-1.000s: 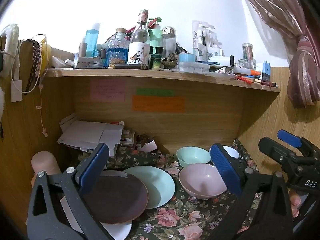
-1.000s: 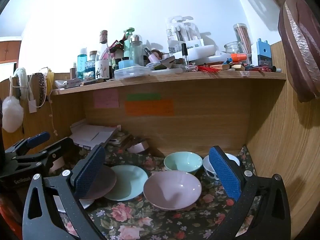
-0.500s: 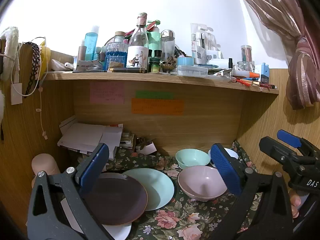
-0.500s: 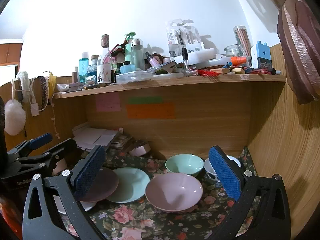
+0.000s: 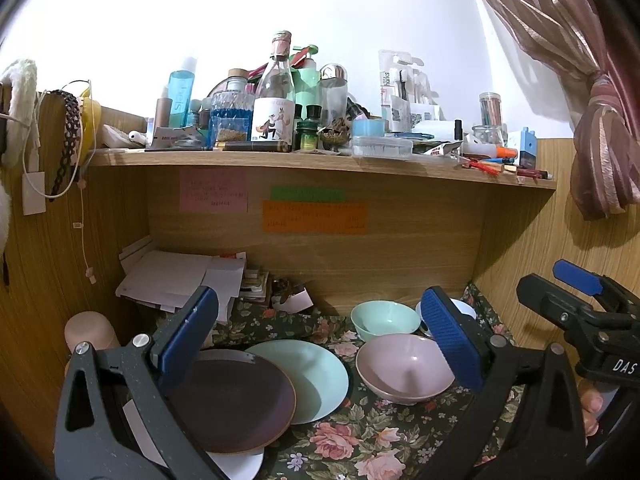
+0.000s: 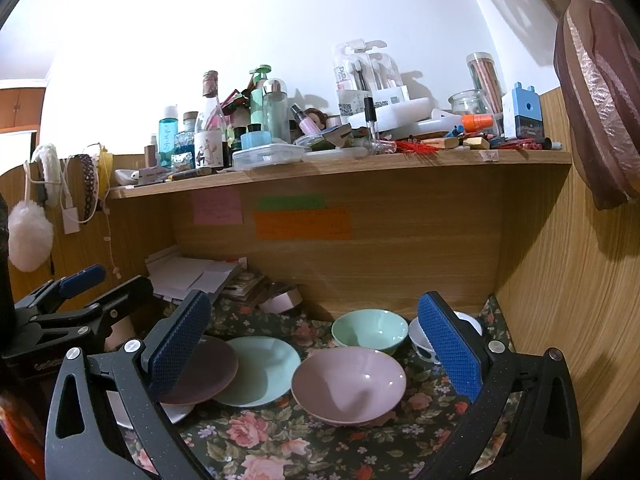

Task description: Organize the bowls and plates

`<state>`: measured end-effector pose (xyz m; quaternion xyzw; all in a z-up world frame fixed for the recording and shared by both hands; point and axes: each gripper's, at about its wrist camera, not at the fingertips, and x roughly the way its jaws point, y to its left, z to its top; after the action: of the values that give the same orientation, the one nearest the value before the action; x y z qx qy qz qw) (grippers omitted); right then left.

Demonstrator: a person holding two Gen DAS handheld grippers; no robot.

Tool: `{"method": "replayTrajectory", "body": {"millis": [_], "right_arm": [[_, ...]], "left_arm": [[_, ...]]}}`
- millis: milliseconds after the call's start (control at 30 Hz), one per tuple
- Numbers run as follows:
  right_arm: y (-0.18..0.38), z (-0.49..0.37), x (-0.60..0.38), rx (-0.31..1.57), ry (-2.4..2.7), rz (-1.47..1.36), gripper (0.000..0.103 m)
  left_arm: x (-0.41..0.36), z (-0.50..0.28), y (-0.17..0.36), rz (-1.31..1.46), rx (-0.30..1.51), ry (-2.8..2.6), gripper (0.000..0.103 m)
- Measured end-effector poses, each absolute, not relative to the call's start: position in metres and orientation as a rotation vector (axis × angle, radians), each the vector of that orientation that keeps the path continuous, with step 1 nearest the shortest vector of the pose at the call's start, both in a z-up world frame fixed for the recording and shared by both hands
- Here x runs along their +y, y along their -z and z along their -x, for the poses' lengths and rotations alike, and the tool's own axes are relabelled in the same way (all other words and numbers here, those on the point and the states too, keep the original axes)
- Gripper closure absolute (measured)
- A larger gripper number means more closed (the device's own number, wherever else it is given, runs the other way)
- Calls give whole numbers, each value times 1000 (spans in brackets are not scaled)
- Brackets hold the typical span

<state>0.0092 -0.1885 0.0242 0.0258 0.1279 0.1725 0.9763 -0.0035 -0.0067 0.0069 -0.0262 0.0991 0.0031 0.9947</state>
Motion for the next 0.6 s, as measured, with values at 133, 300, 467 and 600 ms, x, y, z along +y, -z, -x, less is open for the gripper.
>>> {"method": "replayTrajectory", "body": {"millis": [133, 300, 467, 600], "right_arm": [[-24, -9, -188, 258, -347, -51, 0], [-24, -9, -188, 257, -347, -52, 0], [-24, -10, -188, 260, -348, -52, 0], [-24, -10, -187, 266, -349, -55, 0]], "left_arm": [[-7, 4, -7, 52, 199, -7, 0], [-6, 4, -6, 52, 200, -4, 0], [-6, 4, -6, 50, 199, -5, 0], [-5, 1, -5, 52, 203, -8, 0]]}}
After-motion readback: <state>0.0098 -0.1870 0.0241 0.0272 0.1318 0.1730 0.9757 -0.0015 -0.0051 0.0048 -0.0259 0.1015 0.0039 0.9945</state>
